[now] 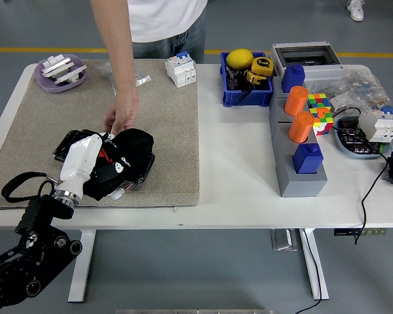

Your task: Pick the rag up,wipe the panel,place it on the desk

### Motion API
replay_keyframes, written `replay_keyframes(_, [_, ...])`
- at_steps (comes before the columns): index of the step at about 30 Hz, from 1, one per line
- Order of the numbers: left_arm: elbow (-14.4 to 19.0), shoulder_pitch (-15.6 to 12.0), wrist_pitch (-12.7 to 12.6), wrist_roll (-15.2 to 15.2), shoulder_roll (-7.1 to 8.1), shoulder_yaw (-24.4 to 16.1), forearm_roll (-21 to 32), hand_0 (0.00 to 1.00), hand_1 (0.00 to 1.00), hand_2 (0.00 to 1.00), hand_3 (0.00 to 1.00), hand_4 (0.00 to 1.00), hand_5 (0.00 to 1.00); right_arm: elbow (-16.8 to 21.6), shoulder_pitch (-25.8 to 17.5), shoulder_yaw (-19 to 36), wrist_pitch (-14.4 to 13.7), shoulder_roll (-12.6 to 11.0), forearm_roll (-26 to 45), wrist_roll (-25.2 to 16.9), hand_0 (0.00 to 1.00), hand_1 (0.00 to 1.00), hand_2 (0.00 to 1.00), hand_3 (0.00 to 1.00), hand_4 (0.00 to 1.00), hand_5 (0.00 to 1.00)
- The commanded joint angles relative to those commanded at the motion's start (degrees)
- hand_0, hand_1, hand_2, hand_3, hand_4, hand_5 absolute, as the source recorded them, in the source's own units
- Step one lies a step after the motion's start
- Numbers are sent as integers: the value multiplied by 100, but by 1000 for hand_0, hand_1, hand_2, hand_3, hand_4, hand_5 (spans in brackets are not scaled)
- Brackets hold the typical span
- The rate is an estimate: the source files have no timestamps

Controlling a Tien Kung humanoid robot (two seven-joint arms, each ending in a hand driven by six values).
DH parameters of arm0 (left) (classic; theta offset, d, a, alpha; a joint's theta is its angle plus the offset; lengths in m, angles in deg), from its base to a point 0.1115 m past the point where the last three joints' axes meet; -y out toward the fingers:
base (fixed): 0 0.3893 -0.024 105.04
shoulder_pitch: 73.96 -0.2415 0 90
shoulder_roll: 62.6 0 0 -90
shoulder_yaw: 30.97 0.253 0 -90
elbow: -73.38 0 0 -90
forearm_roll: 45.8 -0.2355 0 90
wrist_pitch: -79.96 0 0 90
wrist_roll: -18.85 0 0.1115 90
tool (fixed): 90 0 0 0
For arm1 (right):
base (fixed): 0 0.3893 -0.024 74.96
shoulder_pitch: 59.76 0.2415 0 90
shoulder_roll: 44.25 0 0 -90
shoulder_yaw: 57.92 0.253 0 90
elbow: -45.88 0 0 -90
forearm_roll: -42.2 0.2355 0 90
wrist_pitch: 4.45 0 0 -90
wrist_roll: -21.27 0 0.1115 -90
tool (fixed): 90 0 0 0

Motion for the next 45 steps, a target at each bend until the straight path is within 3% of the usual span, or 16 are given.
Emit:
replay_keyframes(16, [-724,147,-56,-97,386,-641,69,188,161,470,434,126,2,2,1,15,5,9,19,8,778,662,707,666,998,518])
replay_keyframes(24, [-1006,174,-52,-81,503,-937,60,188,163,471,439,133,2,4,-3,20,5,8,27,11,778,661,707,667,998,520])
replay_keyframes(37, [-1094,222,5,-11,562,-911,51,189,162,470,438,135,2,17,12,50,6,5,-1,8,778,661,707,667,998,521])
replay_keyframes(45, [-781,270,72,96,554,-522,-38,189,163,473,439,136,2,12,8,29,6,-4,15,7,778,659,707,668,998,521])
